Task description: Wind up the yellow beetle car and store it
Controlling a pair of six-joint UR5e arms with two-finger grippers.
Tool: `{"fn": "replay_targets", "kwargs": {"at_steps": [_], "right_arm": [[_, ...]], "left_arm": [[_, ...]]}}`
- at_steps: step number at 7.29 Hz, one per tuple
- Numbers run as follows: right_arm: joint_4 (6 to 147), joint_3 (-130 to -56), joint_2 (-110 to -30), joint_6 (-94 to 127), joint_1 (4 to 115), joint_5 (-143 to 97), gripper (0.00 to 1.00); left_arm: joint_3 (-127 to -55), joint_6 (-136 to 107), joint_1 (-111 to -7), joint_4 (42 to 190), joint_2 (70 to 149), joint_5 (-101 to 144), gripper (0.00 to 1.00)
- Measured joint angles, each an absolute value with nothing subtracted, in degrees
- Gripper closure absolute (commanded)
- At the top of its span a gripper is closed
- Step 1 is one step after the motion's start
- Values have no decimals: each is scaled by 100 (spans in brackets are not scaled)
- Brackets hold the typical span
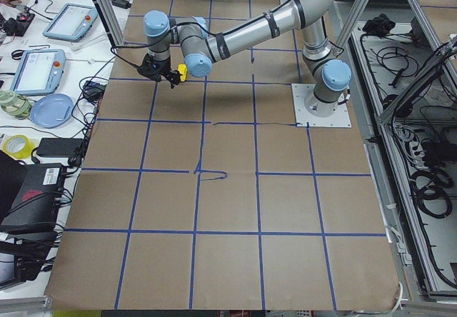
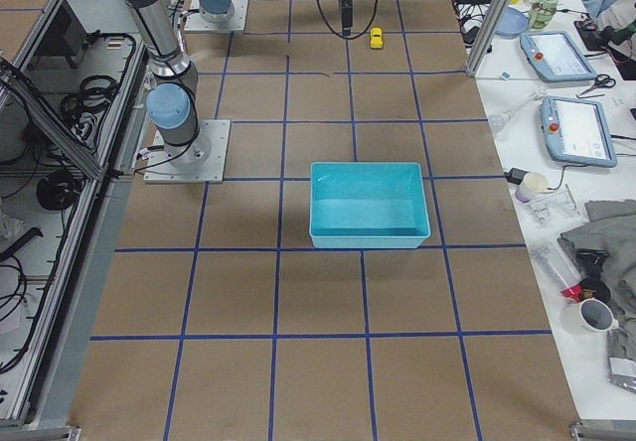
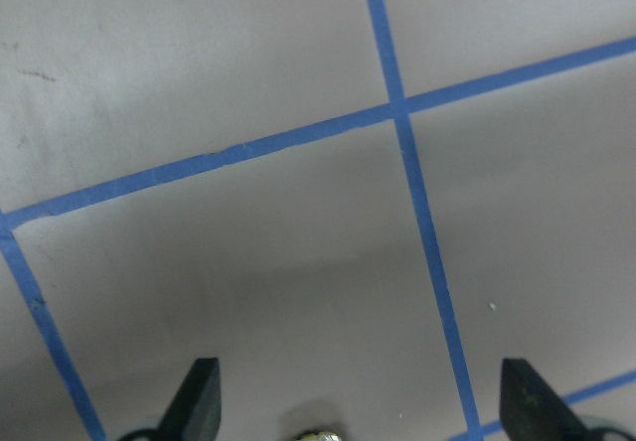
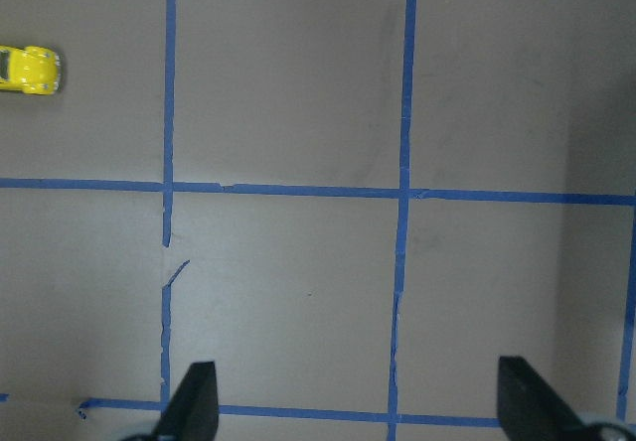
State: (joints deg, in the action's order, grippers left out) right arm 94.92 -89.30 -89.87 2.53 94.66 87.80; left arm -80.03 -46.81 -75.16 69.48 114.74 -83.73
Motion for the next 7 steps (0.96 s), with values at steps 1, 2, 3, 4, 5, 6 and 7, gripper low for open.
{"fn": "replay_targets", "kwargs": {"at_steps": [1, 2, 3, 4, 5, 6, 7], "right_arm": [[9492, -8930, -8985, 249, 9466, 8780, 0], [9492, -8930, -8981, 247, 9466, 8780, 0], [9492, -8930, -8978, 247, 9466, 8782, 0], [9492, -8930, -8975, 244, 9466, 8786, 0], [9490, -8930, -8974, 239, 9464, 8788, 0], [9487, -8930, -8974, 231, 9460, 8789, 0], [9485, -8930, -8974, 224, 9459, 8789, 0]], "left_arm": [[-7870, -4036, -7663, 7347, 11309, -8412, 0], [-7719, -3364, -7839, 7748, 11153, -8547, 0], [-7557, -2719, -8100, 8101, 10995, -8708, 0], [-7436, -2312, -8441, 8375, 10838, -8785, 0], [-7385, -2007, -8750, 8618, 10677, -8812, 0], [-7394, -1576, -8909, 8827, 10544, -8765, 0], [-7441, -1068, -8959, 8983, 10453, -8676, 0]]}}
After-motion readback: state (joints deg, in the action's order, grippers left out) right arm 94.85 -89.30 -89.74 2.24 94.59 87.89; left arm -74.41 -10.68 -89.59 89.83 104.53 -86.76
